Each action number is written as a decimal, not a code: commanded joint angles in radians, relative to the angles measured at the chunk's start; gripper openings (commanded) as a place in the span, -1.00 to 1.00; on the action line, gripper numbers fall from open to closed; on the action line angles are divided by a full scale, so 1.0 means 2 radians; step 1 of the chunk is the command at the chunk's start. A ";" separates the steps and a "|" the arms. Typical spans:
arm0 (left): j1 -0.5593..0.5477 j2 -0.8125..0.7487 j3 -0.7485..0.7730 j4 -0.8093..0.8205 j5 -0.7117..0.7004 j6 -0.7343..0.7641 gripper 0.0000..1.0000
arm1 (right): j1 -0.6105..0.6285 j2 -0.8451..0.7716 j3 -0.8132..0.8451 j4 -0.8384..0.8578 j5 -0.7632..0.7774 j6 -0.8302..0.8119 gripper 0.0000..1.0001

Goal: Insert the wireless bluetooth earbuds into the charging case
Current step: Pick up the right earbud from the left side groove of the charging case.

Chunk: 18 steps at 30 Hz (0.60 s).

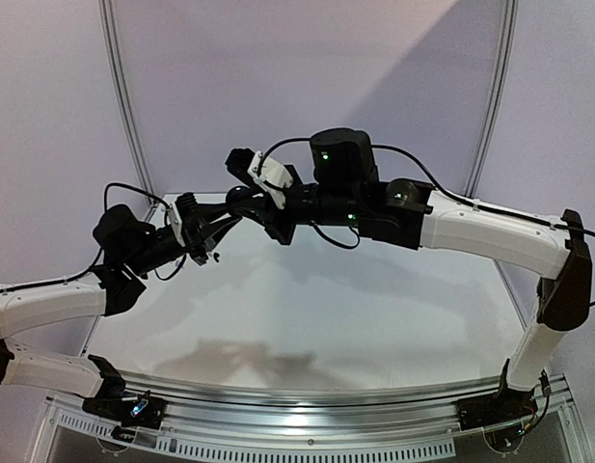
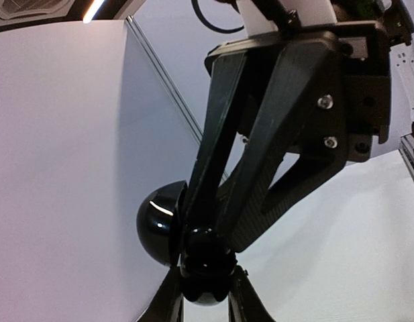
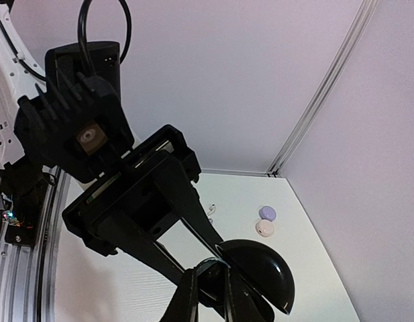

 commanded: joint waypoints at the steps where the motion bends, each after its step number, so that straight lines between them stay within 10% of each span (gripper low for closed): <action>1: -0.006 -0.002 0.013 0.001 0.016 0.007 -1.00 | 0.001 0.027 0.022 -0.021 0.035 0.014 -0.89; 7: -0.006 -0.002 0.013 -0.002 0.014 0.008 -1.00 | 0.001 0.028 0.028 -0.018 0.088 0.039 -0.95; 18: -0.006 -0.003 0.013 -0.005 0.009 0.000 -1.00 | 0.001 -0.002 -0.006 0.001 0.038 0.032 -0.47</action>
